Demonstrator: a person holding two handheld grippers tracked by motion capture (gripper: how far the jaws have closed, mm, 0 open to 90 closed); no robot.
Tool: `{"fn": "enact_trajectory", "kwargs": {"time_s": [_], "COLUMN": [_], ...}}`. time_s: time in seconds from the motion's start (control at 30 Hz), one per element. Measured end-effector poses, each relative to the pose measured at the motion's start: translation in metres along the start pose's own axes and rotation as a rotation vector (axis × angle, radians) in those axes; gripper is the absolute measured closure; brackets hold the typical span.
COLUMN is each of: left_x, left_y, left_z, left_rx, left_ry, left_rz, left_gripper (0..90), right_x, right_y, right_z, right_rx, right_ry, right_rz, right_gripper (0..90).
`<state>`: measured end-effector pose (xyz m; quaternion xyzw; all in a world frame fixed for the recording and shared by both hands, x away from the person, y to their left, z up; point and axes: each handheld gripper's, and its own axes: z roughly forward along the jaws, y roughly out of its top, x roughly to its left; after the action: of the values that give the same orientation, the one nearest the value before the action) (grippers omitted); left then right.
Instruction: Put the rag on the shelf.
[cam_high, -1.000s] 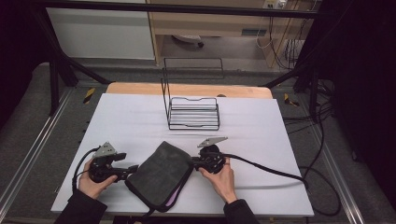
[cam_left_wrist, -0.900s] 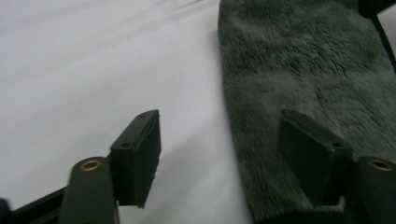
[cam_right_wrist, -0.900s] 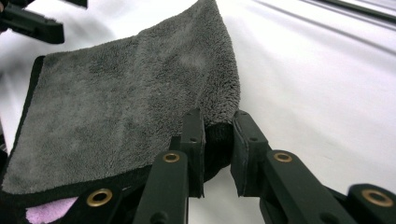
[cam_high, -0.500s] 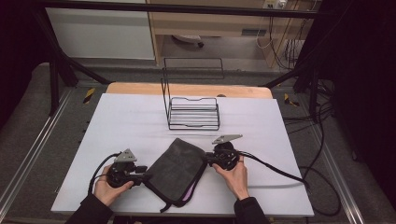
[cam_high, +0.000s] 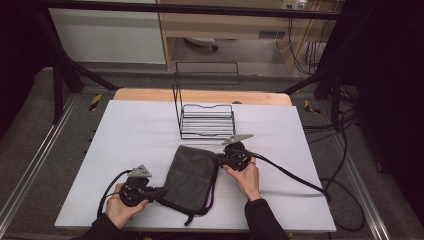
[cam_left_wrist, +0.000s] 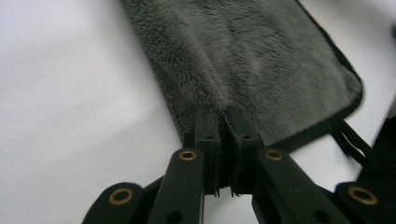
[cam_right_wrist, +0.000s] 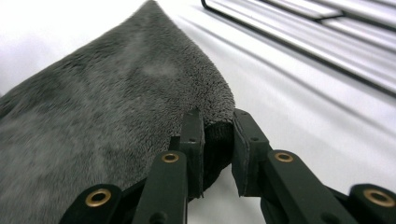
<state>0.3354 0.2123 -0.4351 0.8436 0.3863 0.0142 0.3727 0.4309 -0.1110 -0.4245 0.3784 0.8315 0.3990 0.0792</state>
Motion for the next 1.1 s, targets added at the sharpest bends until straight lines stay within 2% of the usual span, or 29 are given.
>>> {"fn": "enact_trajectory", "kwargs": {"time_s": [0.1,0.23,0.43,0.57,0.67,0.77,0.83,0.87,0.9,1.03,1.1], "left_x": [-0.012,-0.023,-0.022,-0.021,-0.02,-0.016,-0.011,-0.011,-0.005,0.005,0.008], "left_y": [-0.002,-0.005,-0.006,-0.007,-0.007,-0.006,-0.006,-0.006,-0.006,-0.006,-0.006], "left_z": [-0.001,0.0,0.001,0.0,-0.001,-0.006,-0.011,-0.011,-0.014,-0.016,-0.016], "left_rx": [-0.001,-0.005,-0.009,-0.014,-0.014,-0.028,-0.053,-0.053,-0.067,-0.091,-0.09], "left_ry": [-0.024,-0.038,-0.04,-0.017,-0.002,0.006,0.031,0.031,0.038,0.06,0.067], "left_rz": [-0.007,-0.016,-0.041,-0.029,-0.007,0.004,0.002,0.002,0.006,0.002,0.007], "left_gripper": [84.4,84.5,84.0,81.8,73.9,64.8,59.1,56.8,53.8,41.5,34.7], "right_x": [-0.001,-0.002,-0.002,-0.002,0.0,0.001,0.001,0.0,0.0,-0.002,-0.004], "right_y": [0.007,0.013,0.016,0.012,0.012,0.012,0.011,0.009,0.006,-0.01,-0.019], "right_z": [0.007,0.018,0.033,0.039,0.033,0.02,0.009,0.005,0.0,-0.013,-0.018], "right_rx": [-0.001,0.0,0.002,-0.006,-0.023,-0.064,-0.088,-0.091,-0.089,-0.092,-0.099], "right_ry": [0.005,0.021,0.016,-0.001,-0.032,-0.032,-0.014,-0.005,0.003,0.019,0.032], "right_rz": [-0.022,-0.049,-0.061,-0.068,-0.077,-0.069,-0.047,-0.039,-0.036,-0.026,0.001], "right_gripper": [76.8,76.7,75.9,73.5,63.9,50.2,42.5,38.8,36.4,24.4,18.7]}}
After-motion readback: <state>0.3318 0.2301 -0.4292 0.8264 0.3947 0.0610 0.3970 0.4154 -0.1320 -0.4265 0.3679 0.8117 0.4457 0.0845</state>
